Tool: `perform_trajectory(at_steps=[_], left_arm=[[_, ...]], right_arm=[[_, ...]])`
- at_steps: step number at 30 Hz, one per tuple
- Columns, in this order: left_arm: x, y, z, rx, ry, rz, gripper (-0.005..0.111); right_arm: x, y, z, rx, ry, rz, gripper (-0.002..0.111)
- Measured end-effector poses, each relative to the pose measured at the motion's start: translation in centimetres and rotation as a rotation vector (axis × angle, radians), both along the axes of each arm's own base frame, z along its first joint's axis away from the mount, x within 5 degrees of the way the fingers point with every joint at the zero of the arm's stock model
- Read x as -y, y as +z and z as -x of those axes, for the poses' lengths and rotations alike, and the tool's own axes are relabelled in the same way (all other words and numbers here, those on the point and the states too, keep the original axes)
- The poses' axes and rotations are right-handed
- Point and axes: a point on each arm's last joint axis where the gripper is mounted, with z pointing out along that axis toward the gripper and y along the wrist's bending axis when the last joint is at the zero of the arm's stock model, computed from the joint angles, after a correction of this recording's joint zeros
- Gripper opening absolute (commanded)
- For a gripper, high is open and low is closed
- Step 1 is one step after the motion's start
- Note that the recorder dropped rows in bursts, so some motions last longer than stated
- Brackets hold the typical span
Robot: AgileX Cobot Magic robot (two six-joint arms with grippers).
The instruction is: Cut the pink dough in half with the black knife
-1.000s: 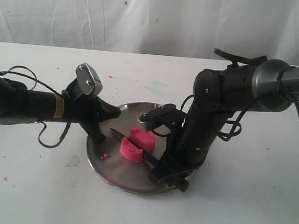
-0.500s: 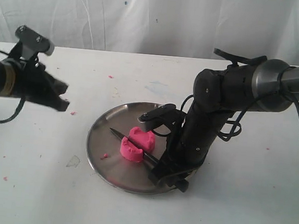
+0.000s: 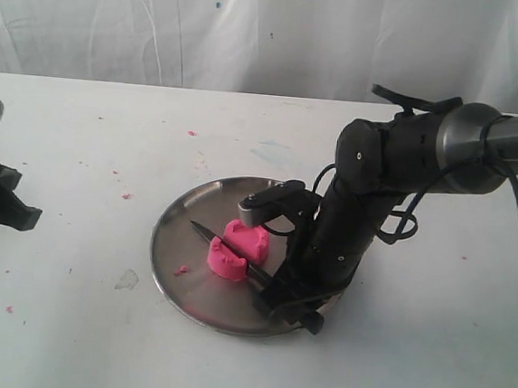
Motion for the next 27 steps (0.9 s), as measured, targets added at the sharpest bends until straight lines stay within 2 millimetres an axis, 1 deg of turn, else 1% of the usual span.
perform_trajectory(at_steps=[3, 7, 9, 11, 16, 21, 24, 27], left_arm=[[0.1, 1.6, 1.1, 0.073, -0.002, 0.032, 0.000], [0.6, 3.6, 2.7, 0.196, -0.095, 0.028, 0.000], [0.6, 4.1, 3.4, 0.234, -0.126, -0.004, 0.000], [0.4, 4.0, 4.0, 0.243, -0.139, -0.070, 0.000], [-1.6, 2.3, 4.7, 0.155, -0.066, -0.201, 0.000], [-3.8, 0.8, 4.6, 0.070, 0.040, -0.218, 0.000], [-5.3, -0.1, 4.6, -0.011, 0.124, -0.242, 0.000], [-7.1, -1.1, 5.3, -0.130, 0.262, -0.282, 0.000]], right_arm=[[0.0, 0.0, 0.0, -0.003, -0.005, -0.005, 0.000], [-0.1, 0.0, 0.0, -0.004, -0.006, -0.006, 0.000], [-0.1, 0.0, 0.0, 0.000, -0.009, -0.011, 0.000], [-0.1, 0.0, -0.1, 0.007, -0.012, -0.015, 0.000], [-0.2, 0.0, -0.2, 0.015, -0.017, -0.020, 0.000], [-0.2, 0.0, -0.2, 0.018, -0.013, -0.017, 0.000], [-0.1, 0.0, -0.3, 0.024, -0.025, -0.007, 0.000], [0.1, 0.0, -0.5, 0.036, -0.063, 0.007, 0.000]])
